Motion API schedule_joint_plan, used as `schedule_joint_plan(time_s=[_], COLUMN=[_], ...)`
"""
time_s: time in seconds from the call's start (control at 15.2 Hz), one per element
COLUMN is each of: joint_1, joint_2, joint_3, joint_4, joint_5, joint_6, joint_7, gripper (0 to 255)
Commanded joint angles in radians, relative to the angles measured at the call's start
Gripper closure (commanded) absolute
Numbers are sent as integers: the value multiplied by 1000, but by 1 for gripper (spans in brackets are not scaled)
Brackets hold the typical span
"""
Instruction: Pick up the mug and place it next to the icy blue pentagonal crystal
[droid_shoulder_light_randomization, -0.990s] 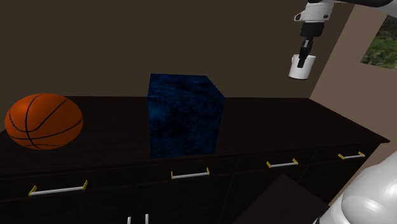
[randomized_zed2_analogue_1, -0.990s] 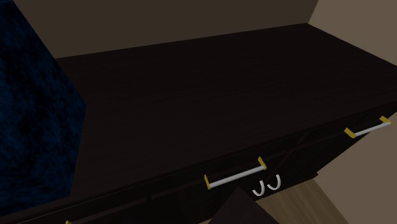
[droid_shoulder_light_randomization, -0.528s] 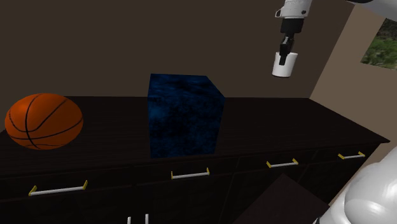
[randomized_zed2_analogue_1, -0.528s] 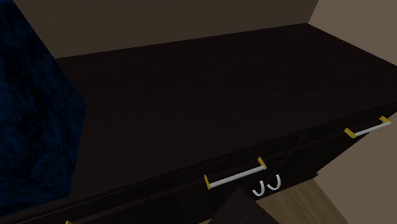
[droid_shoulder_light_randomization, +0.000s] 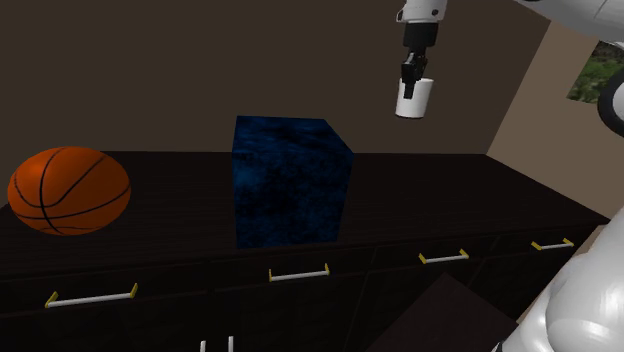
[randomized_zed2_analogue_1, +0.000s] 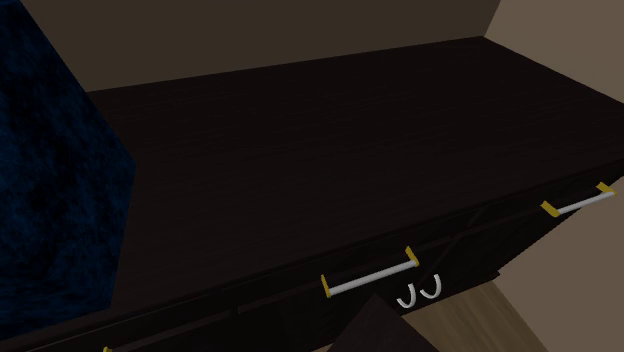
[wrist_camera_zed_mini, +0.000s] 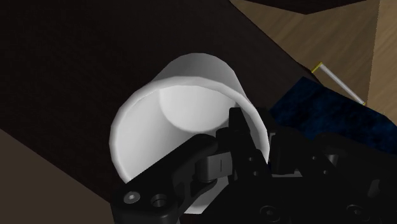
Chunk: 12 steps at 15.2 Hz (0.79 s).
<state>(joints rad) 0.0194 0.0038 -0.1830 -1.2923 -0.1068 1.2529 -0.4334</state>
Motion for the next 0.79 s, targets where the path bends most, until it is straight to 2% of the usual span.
schedule_joint_plan(time_s=[0.0, 0.73], joint_1=[15, 20], joint_2=[38, -51], joint_3=[14, 20], joint_4=[43, -224], joint_5=[8, -2], joint_6=[-9, 170], joint_7=[32, 58], gripper=[255, 255])
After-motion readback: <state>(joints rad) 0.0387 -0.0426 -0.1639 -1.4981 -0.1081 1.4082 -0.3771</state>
